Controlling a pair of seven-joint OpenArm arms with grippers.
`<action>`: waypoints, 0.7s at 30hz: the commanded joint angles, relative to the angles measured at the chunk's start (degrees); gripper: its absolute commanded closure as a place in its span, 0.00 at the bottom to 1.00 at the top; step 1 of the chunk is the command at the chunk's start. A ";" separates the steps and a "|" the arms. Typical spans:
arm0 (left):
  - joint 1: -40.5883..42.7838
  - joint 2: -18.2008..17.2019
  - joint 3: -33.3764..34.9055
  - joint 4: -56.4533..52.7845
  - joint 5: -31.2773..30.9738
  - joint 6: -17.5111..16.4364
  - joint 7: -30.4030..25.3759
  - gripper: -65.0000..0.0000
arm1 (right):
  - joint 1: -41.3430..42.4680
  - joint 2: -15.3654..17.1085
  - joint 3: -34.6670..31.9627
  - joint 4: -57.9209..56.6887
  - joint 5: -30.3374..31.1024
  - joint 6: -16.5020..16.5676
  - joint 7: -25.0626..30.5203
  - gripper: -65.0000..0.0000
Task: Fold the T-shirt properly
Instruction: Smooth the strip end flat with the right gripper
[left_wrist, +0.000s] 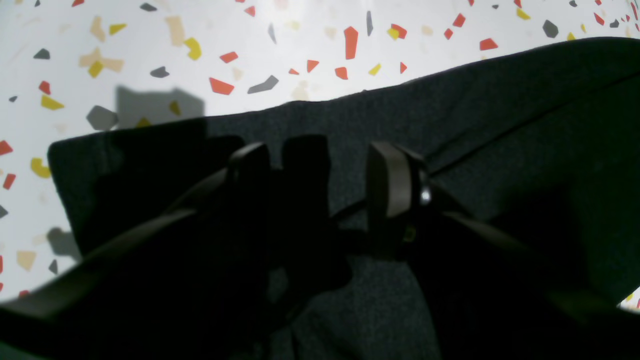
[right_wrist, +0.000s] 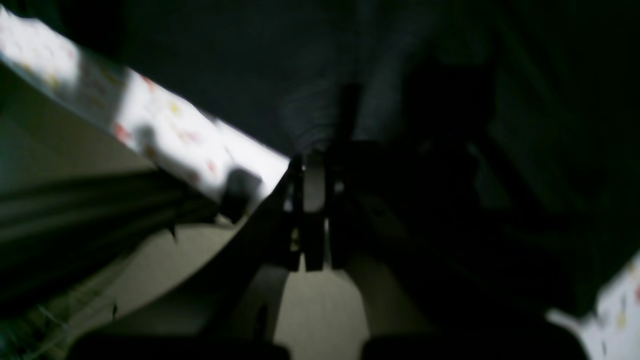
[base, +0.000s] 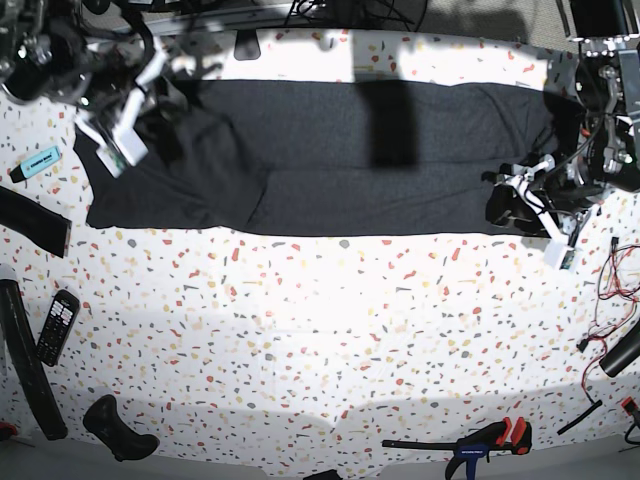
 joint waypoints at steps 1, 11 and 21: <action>-0.76 -0.63 -0.35 1.03 -0.68 -0.04 -0.83 0.54 | -1.44 1.62 1.60 1.01 0.35 0.28 1.05 1.00; -0.79 -0.63 -0.35 1.03 -0.68 -0.04 -0.87 0.54 | -12.00 6.14 14.58 0.96 0.13 0.28 0.79 1.00; -0.76 -0.63 -0.35 1.03 -0.66 -0.04 -0.85 0.54 | -12.66 6.12 18.10 0.57 -3.08 0.28 0.72 1.00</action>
